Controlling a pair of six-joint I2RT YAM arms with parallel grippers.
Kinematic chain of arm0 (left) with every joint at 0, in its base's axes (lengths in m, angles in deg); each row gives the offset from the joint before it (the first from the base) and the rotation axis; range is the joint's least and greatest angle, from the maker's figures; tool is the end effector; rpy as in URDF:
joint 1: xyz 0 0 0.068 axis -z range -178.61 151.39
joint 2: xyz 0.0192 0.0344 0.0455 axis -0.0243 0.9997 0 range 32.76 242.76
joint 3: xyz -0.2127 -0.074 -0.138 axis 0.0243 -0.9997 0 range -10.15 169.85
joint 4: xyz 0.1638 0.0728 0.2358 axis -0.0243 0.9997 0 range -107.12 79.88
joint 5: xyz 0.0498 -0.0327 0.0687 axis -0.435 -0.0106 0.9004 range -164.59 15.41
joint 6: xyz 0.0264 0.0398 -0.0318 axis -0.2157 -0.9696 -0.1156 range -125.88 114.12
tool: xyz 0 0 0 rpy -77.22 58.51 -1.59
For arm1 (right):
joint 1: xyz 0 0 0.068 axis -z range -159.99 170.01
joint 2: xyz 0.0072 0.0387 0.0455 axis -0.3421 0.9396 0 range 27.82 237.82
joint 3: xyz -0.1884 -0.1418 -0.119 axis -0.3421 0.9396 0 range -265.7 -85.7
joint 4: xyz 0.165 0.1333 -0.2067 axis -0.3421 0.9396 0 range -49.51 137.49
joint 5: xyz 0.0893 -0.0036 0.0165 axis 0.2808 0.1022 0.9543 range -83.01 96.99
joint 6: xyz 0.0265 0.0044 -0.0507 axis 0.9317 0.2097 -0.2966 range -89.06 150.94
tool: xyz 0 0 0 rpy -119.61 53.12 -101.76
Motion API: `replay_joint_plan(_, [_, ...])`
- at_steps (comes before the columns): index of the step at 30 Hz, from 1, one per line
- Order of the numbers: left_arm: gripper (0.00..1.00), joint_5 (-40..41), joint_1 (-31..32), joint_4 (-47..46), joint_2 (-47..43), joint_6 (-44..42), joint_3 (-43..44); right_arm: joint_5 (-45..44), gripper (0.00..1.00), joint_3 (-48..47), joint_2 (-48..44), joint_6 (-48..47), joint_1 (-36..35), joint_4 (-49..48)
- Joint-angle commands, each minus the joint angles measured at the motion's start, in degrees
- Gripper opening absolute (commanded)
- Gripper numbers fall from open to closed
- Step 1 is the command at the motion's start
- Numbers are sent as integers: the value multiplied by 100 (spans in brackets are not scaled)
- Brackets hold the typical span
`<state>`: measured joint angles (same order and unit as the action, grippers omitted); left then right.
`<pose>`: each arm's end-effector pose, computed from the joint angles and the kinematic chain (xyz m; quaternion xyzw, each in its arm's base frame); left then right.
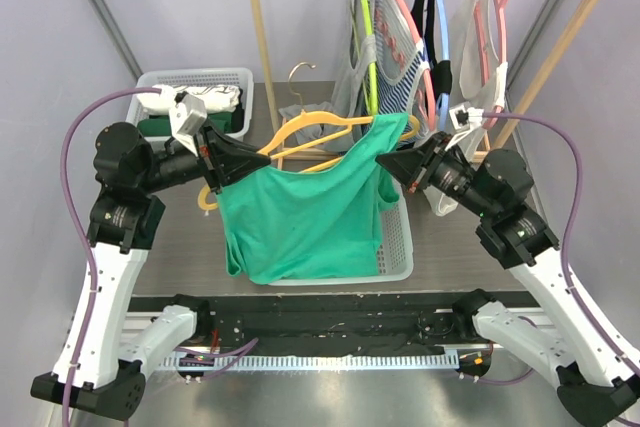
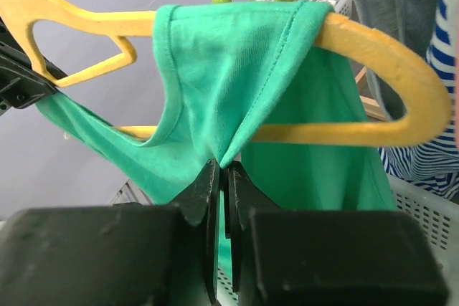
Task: Remove the tank top from the hanger
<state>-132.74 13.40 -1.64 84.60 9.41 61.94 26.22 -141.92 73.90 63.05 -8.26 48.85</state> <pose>0.1896 -0.0756 0.4758 0.3405 0.6018 -0.4714 0.5474 0.1894 0.1170 0.4094 -0.0968 0.6899 0.4565 0.5535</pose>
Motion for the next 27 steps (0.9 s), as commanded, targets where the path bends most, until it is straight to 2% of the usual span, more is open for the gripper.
replay_joint_plan(1, [0, 102, 21, 233, -174, -596, 112, -593, 8, -441, -380, -144, -38, 296])
replay_joint_plan(6, [0, 15, 21, 920, -296, -1203, 243, -1595, 2, -591, -583, -92, -38, 763])
replay_joint_plan(12, [0, -197, 21, 1711, -463, -1650, 525, -2676, 1, -486, -636, 145, -38, 1018])
replay_joint_plan(22, [0, -179, 21, 1870, -903, -1635, 709, -4126, 1, -345, -829, 558, -29, 1983])
replay_joint_plan(27, [0, -188, 21, 1879, -912, -1573, 867, -4417, 1, -179, -926, 690, -38, 2327])
